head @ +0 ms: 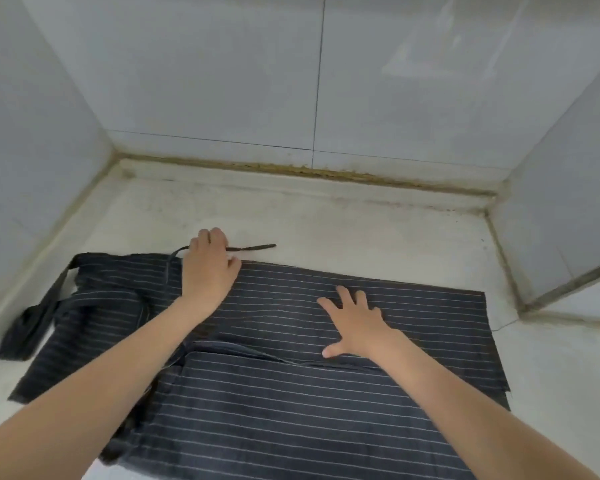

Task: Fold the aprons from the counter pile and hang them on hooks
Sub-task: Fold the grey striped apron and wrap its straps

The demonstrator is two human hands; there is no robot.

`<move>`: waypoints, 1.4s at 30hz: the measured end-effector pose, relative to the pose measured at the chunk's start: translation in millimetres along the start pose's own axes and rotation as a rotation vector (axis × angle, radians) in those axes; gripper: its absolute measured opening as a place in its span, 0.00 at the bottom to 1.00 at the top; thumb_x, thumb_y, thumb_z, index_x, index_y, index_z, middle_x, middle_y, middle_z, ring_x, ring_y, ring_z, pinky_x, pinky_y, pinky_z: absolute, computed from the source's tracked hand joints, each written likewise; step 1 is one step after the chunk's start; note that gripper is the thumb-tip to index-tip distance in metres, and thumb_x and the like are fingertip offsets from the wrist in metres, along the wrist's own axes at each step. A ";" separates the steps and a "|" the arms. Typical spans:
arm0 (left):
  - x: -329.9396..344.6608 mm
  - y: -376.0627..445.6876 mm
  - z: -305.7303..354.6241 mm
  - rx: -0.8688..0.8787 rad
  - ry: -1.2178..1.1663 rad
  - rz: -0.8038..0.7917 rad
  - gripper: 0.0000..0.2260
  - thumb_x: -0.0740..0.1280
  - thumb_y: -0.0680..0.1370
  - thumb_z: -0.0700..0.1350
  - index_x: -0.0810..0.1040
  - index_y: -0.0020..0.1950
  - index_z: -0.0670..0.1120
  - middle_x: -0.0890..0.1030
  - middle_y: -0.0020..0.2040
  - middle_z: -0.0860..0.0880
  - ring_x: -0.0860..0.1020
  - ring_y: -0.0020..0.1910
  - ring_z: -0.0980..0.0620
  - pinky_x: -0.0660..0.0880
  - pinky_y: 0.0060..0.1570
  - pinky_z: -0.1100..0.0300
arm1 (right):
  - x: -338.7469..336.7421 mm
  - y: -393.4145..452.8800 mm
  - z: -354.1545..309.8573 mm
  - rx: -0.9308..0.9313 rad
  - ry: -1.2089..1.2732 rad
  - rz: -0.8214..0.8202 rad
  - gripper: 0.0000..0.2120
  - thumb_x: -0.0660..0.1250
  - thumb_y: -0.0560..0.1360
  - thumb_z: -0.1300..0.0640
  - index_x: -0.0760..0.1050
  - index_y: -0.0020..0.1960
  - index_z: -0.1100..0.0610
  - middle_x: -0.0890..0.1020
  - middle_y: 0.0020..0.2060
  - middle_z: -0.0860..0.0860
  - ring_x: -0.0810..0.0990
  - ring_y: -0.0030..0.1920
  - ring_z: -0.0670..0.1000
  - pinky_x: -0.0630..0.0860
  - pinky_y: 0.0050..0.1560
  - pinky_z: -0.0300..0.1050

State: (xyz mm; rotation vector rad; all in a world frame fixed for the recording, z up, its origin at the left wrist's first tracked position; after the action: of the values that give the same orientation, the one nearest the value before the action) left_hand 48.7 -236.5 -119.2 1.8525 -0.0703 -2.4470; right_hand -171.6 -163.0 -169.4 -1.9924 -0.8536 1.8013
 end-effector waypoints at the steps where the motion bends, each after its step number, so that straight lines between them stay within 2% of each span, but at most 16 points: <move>1: -2.4 -6.0 -24.5 -0.153 0.058 -0.004 0.19 0.66 0.76 0.48 0.68 0.62 0.39 0.69 0.59 0.40 0.69 0.59 0.40 0.69 0.54 0.49 | 2.5 2.8 2.7 0.029 -0.025 -0.013 0.45 0.71 0.71 0.44 0.45 0.77 0.46 0.43 0.76 0.55 0.46 0.74 0.65 0.57 0.68 0.68; 5: 19.9 -31.2 -82.4 -0.586 -0.065 -0.196 0.35 0.69 0.74 0.54 0.58 0.70 0.36 0.62 0.68 0.35 0.63 0.67 0.34 0.64 0.63 0.43 | -7.1 -0.4 34.6 0.149 -0.006 -0.032 0.48 0.74 0.69 0.49 0.45 0.77 0.47 0.44 0.76 0.55 0.46 0.74 0.66 0.59 0.69 0.66; 7: 33.9 -34.2 -82.1 -0.574 -0.214 -0.277 0.30 0.69 0.76 0.50 0.61 0.68 0.35 0.68 0.66 0.35 0.68 0.64 0.36 0.67 0.61 0.47 | -14.3 -4.2 49.8 0.195 -0.026 -0.086 0.48 0.74 0.69 0.49 0.46 0.77 0.48 0.45 0.76 0.55 0.48 0.74 0.66 0.59 0.70 0.65; 10: 23.0 -25.9 -72.6 -0.514 -0.276 -0.129 0.16 0.64 0.79 0.46 0.72 0.63 0.40 0.78 0.59 0.39 0.75 0.58 0.39 0.71 0.52 0.51 | -37.8 -2.6 36.4 0.127 -0.085 -0.007 0.40 0.69 0.73 0.48 0.49 0.76 0.52 0.49 0.76 0.56 0.54 0.73 0.63 0.62 0.69 0.62; 12: 3.8 -21.5 -58.3 -0.345 -0.061 -0.038 0.12 0.59 0.81 0.47 0.77 0.59 0.44 0.81 0.53 0.42 0.78 0.52 0.40 0.70 0.44 0.53 | -60.0 5.2 2.0 -0.048 -0.119 0.220 0.35 0.65 0.77 0.53 0.49 0.77 0.54 0.50 0.76 0.56 0.57 0.72 0.60 0.63 0.69 0.56; 15: -27.3 -19.8 -26.4 0.149 0.366 0.191 0.09 0.63 0.79 0.46 0.81 0.47 0.44 0.80 0.42 0.44 0.77 0.42 0.42 0.67 0.41 0.54 | -83.5 15.5 -67.1 -0.350 -0.183 0.515 0.39 0.63 0.76 0.66 0.43 0.77 0.53 0.46 0.77 0.52 0.51 0.75 0.57 0.55 0.72 0.53; 18: -41.6 -38.2 7.1 0.552 0.122 0.344 0.11 0.61 0.76 0.46 0.80 0.44 0.42 0.76 0.42 0.44 0.73 0.39 0.46 0.68 0.39 0.53 | -105.0 18.5 -118.9 -0.548 -0.146 0.623 0.37 0.63 0.74 0.67 0.50 0.77 0.53 0.54 0.76 0.50 0.50 0.76 0.53 0.44 0.74 0.52; 20: -52.4 -50.3 20.8 0.603 -0.194 0.193 0.12 0.58 0.78 0.46 0.77 0.49 0.39 0.77 0.45 0.43 0.76 0.35 0.49 0.73 0.34 0.56 | -117.8 17.7 -127.6 -0.562 0.035 0.533 0.25 0.64 0.74 0.65 0.67 0.69 0.55 0.73 0.65 0.52 0.66 0.69 0.52 0.49 0.75 0.51; 21: -56.4 -54.4 21.3 0.545 -0.332 0.088 0.10 0.58 0.80 0.45 0.75 0.50 0.40 0.78 0.45 0.45 0.77 0.34 0.51 0.75 0.34 0.57 | -121.9 15.3 -123.6 -0.535 0.090 0.474 0.17 0.64 0.74 0.65 0.73 0.62 0.55 0.79 0.56 0.52 0.74 0.60 0.52 0.60 0.72 0.52; 23: -51.3 -60.7 17.9 0.387 -0.502 -0.152 0.04 0.58 0.81 0.45 0.70 0.51 0.46 0.79 0.39 0.50 0.77 0.32 0.56 0.76 0.37 0.60 | -130.9 3.3 -99.7 -0.418 0.049 0.430 0.07 0.64 0.76 0.59 0.75 0.54 0.54 0.81 0.45 0.52 0.78 0.47 0.52 0.74 0.55 0.47; 25: -37.5 -69.6 18.9 0.401 -0.373 -0.302 0.05 0.56 0.82 0.47 0.69 0.52 0.48 0.79 0.37 0.51 0.76 0.30 0.57 0.75 0.36 0.64 | -144.9 -19.0 -63.2 -0.297 -0.129 0.464 0.08 0.61 0.79 0.49 0.75 0.49 0.52 0.78 0.38 0.48 0.76 0.43 0.51 0.70 0.43 0.42; 28: -15.9 -76.8 28.1 0.537 -0.079 -0.371 0.13 0.53 0.83 0.51 0.73 0.57 0.46 0.81 0.45 0.51 0.78 0.40 0.54 0.75 0.44 0.59 | -150.2 -65.7 -6.3 -0.135 -0.292 0.396 0.16 0.59 0.77 0.40 0.71 0.42 0.52 0.72 0.33 0.46 0.74 0.41 0.51 0.66 0.38 0.42; 31: 7.1 -76.3 38.0 0.567 0.091 -0.513 0.17 0.51 0.83 0.52 0.72 0.65 0.48 0.78 0.59 0.49 0.76 0.55 0.51 0.73 0.55 0.59 | -110.5 -95.3 40.7 0.020 -0.312 0.162 0.22 0.60 0.74 0.35 0.70 0.40 0.55 0.72 0.33 0.47 0.72 0.36 0.48 0.68 0.36 0.41; 35: 18.9 -70.8 57.1 0.619 0.143 -0.676 0.26 0.56 0.80 0.59 0.58 0.75 0.53 0.66 0.71 0.49 0.65 0.70 0.48 0.64 0.69 0.51 | -19.9 -100.8 80.2 0.159 -0.061 -0.173 0.28 0.61 0.73 0.34 0.72 0.61 0.55 0.77 0.57 0.51 0.76 0.53 0.50 0.73 0.54 0.44; 39: 14.2 -23.1 61.5 0.573 0.179 -0.533 0.23 0.57 0.82 0.51 0.57 0.76 0.48 0.63 0.73 0.47 0.64 0.70 0.48 0.62 0.69 0.51 | -33.7 -74.9 101.9 0.152 0.050 0.128 0.25 0.59 0.77 0.41 0.68 0.67 0.55 0.75 0.63 0.52 0.75 0.61 0.52 0.72 0.62 0.48; 42: 32.8 11.3 52.4 0.483 0.340 -0.584 0.27 0.57 0.81 0.41 0.49 0.77 0.45 0.55 0.77 0.46 0.56 0.75 0.47 0.54 0.73 0.51 | -48.6 -40.4 116.1 0.145 -0.049 0.232 0.25 0.63 0.78 0.52 0.62 0.71 0.58 0.71 0.67 0.56 0.70 0.64 0.54 0.69 0.64 0.48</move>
State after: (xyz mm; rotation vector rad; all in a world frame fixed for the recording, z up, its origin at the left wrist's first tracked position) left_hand -10.2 -250.9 -135.5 2.8240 -0.1252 -2.5640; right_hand -294.8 -179.7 -124.6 -2.0299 -0.5048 1.9820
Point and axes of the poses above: each hand's wrist, its own y-axis towards the middle knuckle, its own x-axis out of the palm, z = x × y, the point moved 5 cm from there along y, towards the middle knuckle
